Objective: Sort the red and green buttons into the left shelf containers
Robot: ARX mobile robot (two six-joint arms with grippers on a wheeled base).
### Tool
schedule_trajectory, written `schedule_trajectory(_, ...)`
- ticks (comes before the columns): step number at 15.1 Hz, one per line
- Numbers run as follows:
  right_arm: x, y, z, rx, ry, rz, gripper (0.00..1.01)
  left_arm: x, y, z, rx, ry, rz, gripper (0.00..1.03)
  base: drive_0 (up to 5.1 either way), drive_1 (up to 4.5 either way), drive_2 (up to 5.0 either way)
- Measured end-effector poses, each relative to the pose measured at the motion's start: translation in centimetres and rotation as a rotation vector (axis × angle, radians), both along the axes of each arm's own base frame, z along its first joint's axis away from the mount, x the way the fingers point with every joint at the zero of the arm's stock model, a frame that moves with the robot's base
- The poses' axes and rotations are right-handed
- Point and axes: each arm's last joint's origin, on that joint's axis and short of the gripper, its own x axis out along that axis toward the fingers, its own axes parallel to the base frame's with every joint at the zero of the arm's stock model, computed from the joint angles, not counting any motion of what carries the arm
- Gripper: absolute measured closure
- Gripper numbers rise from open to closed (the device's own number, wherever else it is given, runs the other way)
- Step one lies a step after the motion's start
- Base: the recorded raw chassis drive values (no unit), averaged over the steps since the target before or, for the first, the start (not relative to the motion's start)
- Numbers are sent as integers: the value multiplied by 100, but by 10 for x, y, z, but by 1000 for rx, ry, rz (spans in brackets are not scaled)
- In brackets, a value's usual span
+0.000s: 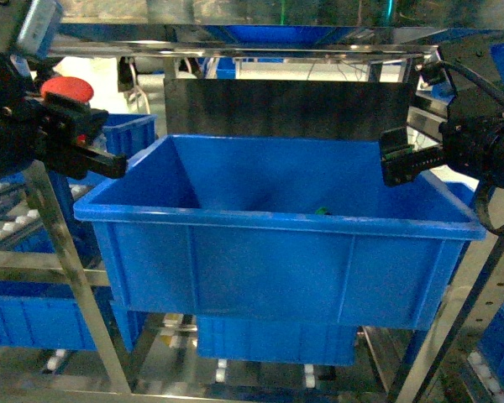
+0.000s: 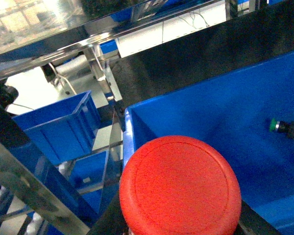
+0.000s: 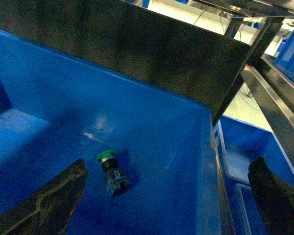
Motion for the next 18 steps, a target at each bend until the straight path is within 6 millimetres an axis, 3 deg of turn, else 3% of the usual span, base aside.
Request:
schedule_trajectory(2, 0, 0, 0, 0, 0, 0, 3, 12, -11, -11, 32, 16, -15, 79, 0, 0, 0)
schedule_trajectory(4, 0, 0, 0, 0, 0, 0, 3, 37, -32, -31, 97, 89, -62, 79, 0, 0, 0)
schedule_trajectory(7, 0, 0, 0, 0, 0, 0, 3, 52, -52, -33, 164, 77, -81, 79, 0, 0, 0)
schedule_trajectory(14, 0, 0, 0, 0, 0, 0, 3, 70, -54, -54, 242, 97, -38, 79, 0, 0, 0)
schedule_trajectory(18, 0, 0, 0, 0, 0, 0, 3, 73, -52, -51, 250, 83, -27, 35, 0, 0, 0)
